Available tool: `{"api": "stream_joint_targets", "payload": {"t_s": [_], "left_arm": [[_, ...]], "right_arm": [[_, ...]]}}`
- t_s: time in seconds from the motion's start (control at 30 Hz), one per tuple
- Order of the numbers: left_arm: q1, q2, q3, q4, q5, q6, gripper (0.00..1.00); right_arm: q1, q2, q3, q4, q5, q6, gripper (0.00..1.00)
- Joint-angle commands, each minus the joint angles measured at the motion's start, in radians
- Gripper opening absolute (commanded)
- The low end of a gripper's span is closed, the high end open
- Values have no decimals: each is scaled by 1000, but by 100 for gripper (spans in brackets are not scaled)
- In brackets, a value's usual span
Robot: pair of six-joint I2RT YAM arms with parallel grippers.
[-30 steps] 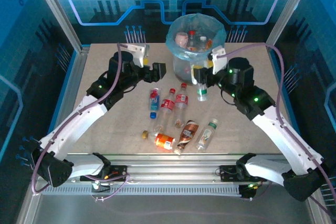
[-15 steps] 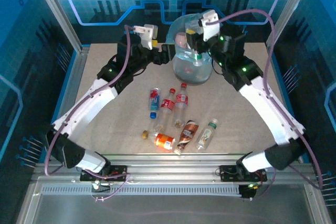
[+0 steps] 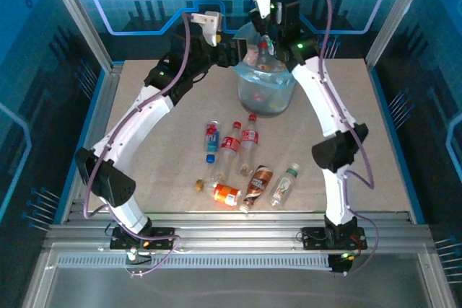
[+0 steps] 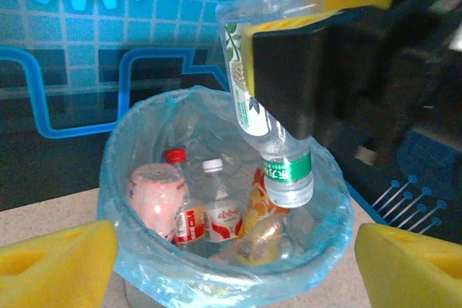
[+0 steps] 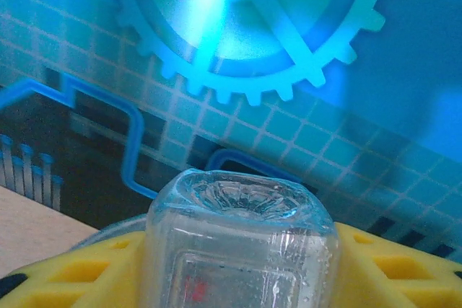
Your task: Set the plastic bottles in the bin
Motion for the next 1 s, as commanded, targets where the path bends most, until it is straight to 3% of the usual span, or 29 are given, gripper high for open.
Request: {"api": "stream_joint_targets", "payload": {"t_s": [0.0, 0.17, 0.3, 0.7, 0.97], "left_arm": [[17, 42, 60, -33, -1, 17, 87], [30, 68, 72, -44, -6, 21, 87], [34, 81, 79, -44, -10, 13, 87], [34, 124, 133, -62, 6, -18, 87], [36, 126, 138, -120, 1, -12, 87]], "right_arm": [[-23, 128, 171, -175, 94, -95, 61], [-37, 190, 162, -142, 121, -151, 66], [-41, 187, 156, -132, 134, -137, 93], [-70, 168, 124, -171, 44, -34, 74], [-88, 168, 97, -227, -27, 48, 69]]}}
